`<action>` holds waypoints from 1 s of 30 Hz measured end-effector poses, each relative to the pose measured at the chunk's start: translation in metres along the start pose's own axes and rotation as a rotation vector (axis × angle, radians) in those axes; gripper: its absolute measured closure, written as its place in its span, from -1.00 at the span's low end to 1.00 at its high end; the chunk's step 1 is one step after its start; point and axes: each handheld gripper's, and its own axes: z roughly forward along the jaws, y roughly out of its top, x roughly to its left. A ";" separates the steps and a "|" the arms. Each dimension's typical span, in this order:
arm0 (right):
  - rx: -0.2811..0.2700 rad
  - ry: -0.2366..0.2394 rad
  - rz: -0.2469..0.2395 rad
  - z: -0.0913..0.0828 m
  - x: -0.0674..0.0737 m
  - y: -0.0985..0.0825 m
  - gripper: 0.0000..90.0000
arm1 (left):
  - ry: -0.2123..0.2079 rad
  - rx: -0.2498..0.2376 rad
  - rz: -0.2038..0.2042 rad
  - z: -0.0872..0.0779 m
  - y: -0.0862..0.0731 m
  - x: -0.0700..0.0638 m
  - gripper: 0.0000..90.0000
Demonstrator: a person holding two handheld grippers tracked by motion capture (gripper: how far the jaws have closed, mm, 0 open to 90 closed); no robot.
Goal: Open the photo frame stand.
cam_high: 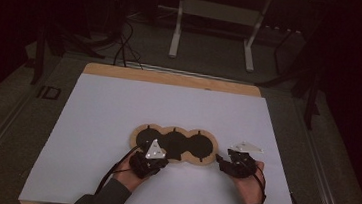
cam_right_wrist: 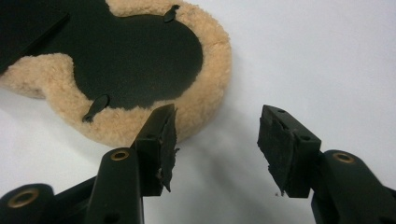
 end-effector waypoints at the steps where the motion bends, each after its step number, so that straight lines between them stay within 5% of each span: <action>1: 0.000 0.000 0.000 0.000 0.000 0.000 0.02 | -0.001 0.005 -0.001 0.000 0.000 0.000 1.00; 9: -0.001 -0.001 0.000 0.000 0.000 0.000 0.02 | 0.013 0.022 -0.016 0.003 -0.002 0.003 1.00; 30: 0.005 -0.001 -0.007 0.001 0.001 0.000 0.02 | 0.009 -0.037 -0.036 -0.004 0.005 0.006 1.00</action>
